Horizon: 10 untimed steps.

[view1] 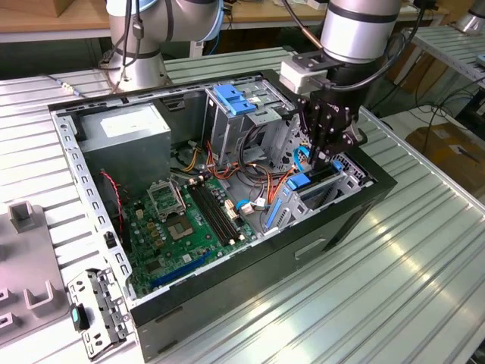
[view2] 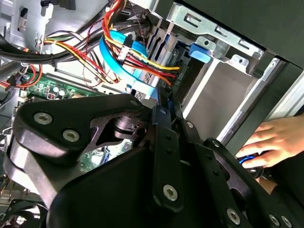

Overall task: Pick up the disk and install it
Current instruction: 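Insert the second disk wire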

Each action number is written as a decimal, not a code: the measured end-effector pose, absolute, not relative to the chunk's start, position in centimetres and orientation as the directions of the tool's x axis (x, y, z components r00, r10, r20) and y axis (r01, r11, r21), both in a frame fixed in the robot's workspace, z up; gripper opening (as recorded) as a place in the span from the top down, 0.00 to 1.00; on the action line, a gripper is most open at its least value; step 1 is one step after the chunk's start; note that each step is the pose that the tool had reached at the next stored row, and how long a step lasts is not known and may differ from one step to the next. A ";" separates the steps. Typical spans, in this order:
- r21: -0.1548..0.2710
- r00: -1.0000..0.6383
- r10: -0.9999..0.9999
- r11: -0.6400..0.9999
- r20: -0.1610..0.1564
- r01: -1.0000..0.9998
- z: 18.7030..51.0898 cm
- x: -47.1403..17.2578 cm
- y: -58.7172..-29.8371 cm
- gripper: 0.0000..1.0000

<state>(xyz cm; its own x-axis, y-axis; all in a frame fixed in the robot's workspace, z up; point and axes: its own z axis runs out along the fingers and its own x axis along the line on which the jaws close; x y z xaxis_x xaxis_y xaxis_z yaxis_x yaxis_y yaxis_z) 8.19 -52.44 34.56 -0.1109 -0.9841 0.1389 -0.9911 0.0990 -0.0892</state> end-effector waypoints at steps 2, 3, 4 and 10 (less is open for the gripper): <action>-0.089 -0.111 -0.984 0.099 0.138 -0.991 34.5 8.2 -52.7 0.84; -0.089 -0.111 -0.984 0.099 0.138 -0.991 34.5 8.2 -52.7 0.84; -0.089 -0.111 -0.984 0.099 0.137 -0.991 34.5 8.2 -52.8 0.84; -0.088 -0.111 -0.986 0.100 0.126 -0.991 34.4 8.2 -52.9 0.84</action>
